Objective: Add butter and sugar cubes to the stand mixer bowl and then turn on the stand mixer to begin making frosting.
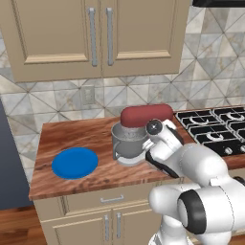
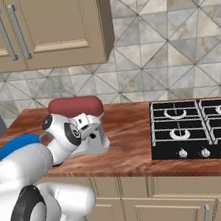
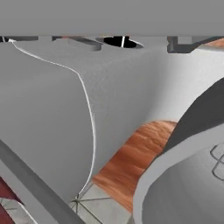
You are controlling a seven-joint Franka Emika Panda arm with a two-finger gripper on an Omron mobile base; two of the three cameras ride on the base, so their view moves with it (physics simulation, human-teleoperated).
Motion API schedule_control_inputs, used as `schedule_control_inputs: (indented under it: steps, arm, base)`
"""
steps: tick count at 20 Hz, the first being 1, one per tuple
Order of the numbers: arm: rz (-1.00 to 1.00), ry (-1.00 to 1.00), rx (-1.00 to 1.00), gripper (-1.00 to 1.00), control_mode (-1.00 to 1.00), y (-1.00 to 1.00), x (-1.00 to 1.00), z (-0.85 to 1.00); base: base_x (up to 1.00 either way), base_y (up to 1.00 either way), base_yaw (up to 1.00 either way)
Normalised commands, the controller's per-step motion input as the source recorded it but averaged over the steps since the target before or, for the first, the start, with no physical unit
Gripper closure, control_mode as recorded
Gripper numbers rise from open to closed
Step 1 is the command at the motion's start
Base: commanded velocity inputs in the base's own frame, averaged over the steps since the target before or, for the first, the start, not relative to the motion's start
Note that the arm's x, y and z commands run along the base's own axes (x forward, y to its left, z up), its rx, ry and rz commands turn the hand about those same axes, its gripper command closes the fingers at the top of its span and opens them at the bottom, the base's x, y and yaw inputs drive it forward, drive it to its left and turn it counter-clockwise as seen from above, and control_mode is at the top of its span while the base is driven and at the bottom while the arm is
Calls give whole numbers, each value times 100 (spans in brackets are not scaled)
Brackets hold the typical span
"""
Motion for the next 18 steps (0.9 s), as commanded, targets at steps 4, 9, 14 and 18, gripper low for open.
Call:
schedule_control_inputs:
  steps: [4,9,14,18]
  arm:
    - [0,0,0,-100,-100,-10,4,-35]
    - [-3,1,0,-100,-100,-20,0,-24]
    - [-3,8,0,-100,-100,-14,-1,-22]
    - [0,18,0,-100,-100,-7,-15,-27]
  base:
    - [0,0,0]
    - [0,0,0]
    - [0,0,0]
    - [0,0,0]
